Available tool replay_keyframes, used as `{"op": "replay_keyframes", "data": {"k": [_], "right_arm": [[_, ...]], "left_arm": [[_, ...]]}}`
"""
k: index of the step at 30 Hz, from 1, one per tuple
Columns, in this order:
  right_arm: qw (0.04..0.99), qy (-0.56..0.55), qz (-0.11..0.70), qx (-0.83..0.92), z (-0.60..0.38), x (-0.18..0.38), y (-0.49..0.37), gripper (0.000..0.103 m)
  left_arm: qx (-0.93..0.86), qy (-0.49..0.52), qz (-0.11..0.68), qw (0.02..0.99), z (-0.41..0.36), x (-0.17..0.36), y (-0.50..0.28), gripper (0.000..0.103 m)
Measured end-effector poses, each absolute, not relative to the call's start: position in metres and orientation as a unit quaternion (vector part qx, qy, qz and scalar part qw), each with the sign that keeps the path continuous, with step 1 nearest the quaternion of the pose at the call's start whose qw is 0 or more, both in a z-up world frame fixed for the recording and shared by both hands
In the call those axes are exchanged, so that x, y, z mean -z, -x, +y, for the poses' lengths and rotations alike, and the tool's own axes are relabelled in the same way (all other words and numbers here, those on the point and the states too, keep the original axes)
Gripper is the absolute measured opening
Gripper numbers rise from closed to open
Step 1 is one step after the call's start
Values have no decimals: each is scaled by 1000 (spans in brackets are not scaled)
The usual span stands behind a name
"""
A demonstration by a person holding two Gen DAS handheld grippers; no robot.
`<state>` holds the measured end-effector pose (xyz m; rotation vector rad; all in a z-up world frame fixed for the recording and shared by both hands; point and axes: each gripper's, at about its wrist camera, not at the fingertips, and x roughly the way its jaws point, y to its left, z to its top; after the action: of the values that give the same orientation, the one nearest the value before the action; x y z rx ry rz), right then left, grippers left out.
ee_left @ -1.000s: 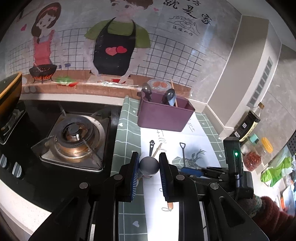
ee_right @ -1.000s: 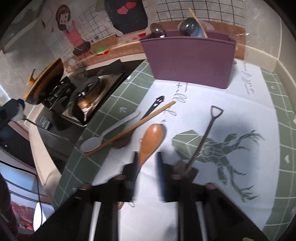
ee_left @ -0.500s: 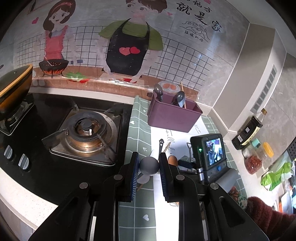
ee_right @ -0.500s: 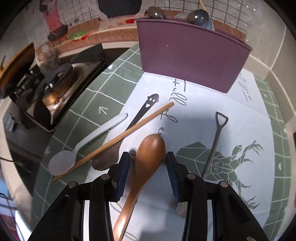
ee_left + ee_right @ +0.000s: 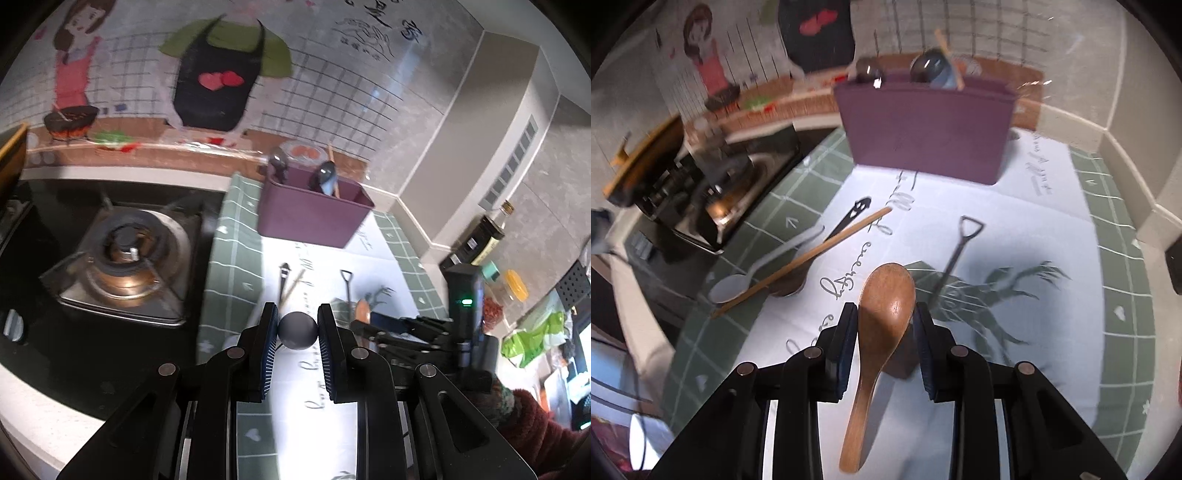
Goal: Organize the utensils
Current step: 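Lift both spoons into the purple holder and open both grippers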
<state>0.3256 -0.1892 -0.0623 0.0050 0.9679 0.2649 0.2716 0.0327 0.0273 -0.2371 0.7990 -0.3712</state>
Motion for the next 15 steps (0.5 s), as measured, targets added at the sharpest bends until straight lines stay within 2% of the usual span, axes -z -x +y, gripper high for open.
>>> {"op": "replay_keyframes", "data": {"k": [7, 11, 14, 15], "right_arm": [[903, -59, 406, -131, -224, 17, -305, 28], [936, -53, 319, -139, -237, -66, -303, 28], [964, -27, 230, -132, -249, -164, -311, 28], [968, -26, 215, -129, -252, -181, -315, 28]], "left_arm": [[212, 106, 380, 894, 2, -43, -293, 23], [242, 113, 314, 911, -2, -120, -320, 22], [264, 126, 256, 921, -5, -185, -345, 23], [269, 130, 246, 922, -6, -197, -353, 23]]}}
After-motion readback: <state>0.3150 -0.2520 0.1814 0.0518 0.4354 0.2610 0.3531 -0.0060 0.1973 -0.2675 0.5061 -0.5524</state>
